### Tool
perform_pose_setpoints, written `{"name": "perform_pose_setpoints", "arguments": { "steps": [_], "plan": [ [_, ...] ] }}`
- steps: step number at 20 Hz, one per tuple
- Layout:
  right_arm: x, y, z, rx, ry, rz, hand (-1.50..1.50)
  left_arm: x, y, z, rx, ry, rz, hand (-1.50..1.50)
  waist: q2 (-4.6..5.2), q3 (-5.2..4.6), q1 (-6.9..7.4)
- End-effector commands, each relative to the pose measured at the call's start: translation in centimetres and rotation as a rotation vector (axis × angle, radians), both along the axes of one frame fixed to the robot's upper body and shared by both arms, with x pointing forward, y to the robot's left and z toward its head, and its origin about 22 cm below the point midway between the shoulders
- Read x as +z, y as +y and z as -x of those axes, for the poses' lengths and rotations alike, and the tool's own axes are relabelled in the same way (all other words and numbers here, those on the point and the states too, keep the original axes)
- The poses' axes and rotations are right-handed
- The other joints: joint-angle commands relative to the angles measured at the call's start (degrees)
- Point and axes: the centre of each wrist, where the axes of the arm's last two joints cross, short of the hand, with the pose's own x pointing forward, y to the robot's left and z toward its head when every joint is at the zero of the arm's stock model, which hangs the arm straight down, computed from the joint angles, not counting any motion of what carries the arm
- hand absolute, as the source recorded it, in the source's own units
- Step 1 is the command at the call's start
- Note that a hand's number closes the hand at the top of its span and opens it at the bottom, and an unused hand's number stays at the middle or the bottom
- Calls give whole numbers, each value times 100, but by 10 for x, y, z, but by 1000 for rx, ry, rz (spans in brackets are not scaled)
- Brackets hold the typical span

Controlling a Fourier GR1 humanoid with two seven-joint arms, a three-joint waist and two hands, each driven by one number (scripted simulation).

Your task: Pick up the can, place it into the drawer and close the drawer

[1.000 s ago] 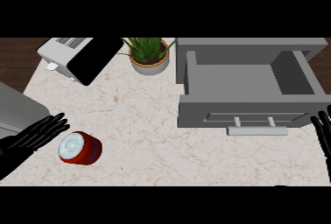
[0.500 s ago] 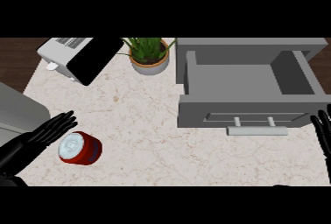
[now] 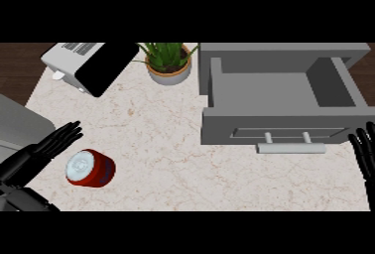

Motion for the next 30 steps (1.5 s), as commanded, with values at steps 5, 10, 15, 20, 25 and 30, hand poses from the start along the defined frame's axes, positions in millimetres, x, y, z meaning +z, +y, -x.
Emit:
{"name": "perform_pose_setpoints", "arguments": {
  "steps": [5,10,15,20,25,30],
  "plan": [
    [6,11,-15,-1,1,-7,-150,-23,16,-8,-73,-24,42,-150,12,-6,-20],
    [7,6,-4,-3,-14,-5,-150,-48,28,15,-60,10,39,-150,7,-7,-19],
    [15,-2,-11,2,-4,5,-150,-65,14,-1,-51,0,22,-150,15,-10,-53],
    [2,-2,6,1,-6,5,-150,-74,28,8,-25,28,25,-150,11,-7,-61],
    [5,-1,-11,-8,-9,4,-150,-82,5,-8,-54,46,30,-150,13,-3,-12],
    [-2,2,3,0,-7,-23,-150,-88,10,-8,-34,32,31,-150,17,-6,-49]
  ]
}}
